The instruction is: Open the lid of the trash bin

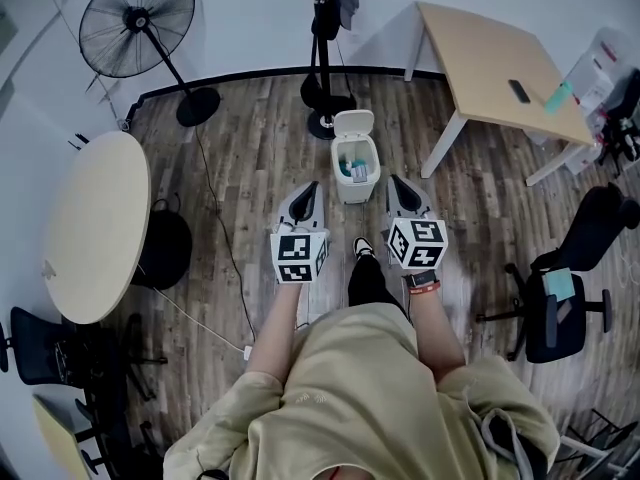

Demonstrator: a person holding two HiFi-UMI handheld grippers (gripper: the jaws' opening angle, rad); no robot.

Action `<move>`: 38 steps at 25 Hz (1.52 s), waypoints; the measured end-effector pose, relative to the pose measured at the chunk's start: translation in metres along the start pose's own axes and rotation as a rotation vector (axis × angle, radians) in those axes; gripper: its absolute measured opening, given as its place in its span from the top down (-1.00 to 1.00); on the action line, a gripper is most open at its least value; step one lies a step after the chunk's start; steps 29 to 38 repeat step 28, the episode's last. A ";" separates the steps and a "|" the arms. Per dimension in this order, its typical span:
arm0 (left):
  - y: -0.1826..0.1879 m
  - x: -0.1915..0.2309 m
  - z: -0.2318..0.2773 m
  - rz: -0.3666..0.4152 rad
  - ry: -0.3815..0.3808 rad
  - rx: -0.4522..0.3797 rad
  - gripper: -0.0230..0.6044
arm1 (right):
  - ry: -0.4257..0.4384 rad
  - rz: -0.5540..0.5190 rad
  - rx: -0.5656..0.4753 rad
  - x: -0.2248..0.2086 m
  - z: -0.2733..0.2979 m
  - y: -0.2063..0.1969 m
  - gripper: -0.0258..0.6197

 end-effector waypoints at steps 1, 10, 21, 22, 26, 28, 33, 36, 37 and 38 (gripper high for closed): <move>0.002 0.000 -0.003 -0.004 0.006 -0.006 0.85 | -0.004 -0.011 -0.010 0.001 -0.003 0.004 0.88; -0.006 0.010 -0.005 -0.051 -0.009 -0.024 0.85 | -0.032 0.006 -0.009 0.006 -0.006 0.001 0.88; -0.029 0.036 0.034 -0.085 -0.011 -0.003 0.85 | -0.029 -0.017 0.044 -0.001 0.037 -0.016 0.88; -0.035 0.037 0.043 -0.088 -0.012 0.004 0.85 | -0.020 -0.022 0.057 -0.007 0.046 -0.020 0.88; -0.084 0.054 0.081 -0.099 -0.028 0.115 0.85 | 0.004 -0.042 0.115 -0.032 0.099 -0.043 0.88; -0.123 0.068 0.096 -0.112 -0.041 0.212 0.85 | 0.017 -0.059 0.153 -0.045 0.132 -0.059 0.88; -0.123 0.068 0.096 -0.112 -0.041 0.212 0.85 | 0.017 -0.059 0.153 -0.045 0.132 -0.059 0.88; -0.123 0.068 0.096 -0.112 -0.041 0.212 0.85 | 0.017 -0.059 0.153 -0.045 0.132 -0.059 0.88; -0.123 0.068 0.096 -0.112 -0.041 0.212 0.85 | 0.017 -0.059 0.153 -0.045 0.132 -0.059 0.88; -0.123 0.068 0.096 -0.112 -0.041 0.212 0.85 | 0.017 -0.059 0.153 -0.045 0.132 -0.059 0.88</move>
Point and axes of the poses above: the fingertips, and each gripper's own axes: z forward along the fingers, x to its left, y out of its top, the point moved 1 cm from there along -z, backward along the fingers, and after that the axes turned 7 degrees about -y, right-handed, at the moved point
